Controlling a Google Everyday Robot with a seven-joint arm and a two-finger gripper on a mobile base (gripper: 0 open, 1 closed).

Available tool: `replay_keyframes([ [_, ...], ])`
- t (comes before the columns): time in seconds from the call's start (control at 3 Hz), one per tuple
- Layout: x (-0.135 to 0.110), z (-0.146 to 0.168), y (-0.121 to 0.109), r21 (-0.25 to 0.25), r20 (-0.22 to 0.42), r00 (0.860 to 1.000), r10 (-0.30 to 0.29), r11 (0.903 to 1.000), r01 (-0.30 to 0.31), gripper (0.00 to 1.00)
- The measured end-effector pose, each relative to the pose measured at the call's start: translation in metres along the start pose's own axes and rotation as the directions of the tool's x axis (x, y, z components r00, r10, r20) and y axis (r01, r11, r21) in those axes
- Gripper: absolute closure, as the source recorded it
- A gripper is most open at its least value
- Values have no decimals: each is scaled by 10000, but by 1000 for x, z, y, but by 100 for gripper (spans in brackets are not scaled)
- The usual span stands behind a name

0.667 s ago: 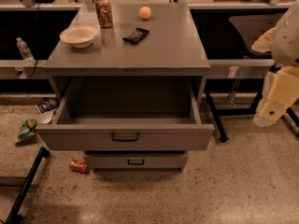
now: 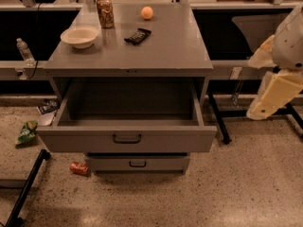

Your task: Close top drawer

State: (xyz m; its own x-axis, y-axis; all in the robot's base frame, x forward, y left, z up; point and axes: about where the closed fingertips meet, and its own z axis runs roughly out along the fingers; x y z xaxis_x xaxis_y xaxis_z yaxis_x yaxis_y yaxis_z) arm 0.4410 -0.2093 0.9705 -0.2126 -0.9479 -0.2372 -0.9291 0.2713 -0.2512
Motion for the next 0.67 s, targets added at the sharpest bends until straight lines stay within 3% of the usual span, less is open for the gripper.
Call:
replay_keyframes([
  [0.33, -21, 52, 10, -420, 1084, 9937, 276, 9988, -232, 50],
  [0.67, -49, 134, 41, -1367, 2360, 9716, 184, 9905, 144, 73],
])
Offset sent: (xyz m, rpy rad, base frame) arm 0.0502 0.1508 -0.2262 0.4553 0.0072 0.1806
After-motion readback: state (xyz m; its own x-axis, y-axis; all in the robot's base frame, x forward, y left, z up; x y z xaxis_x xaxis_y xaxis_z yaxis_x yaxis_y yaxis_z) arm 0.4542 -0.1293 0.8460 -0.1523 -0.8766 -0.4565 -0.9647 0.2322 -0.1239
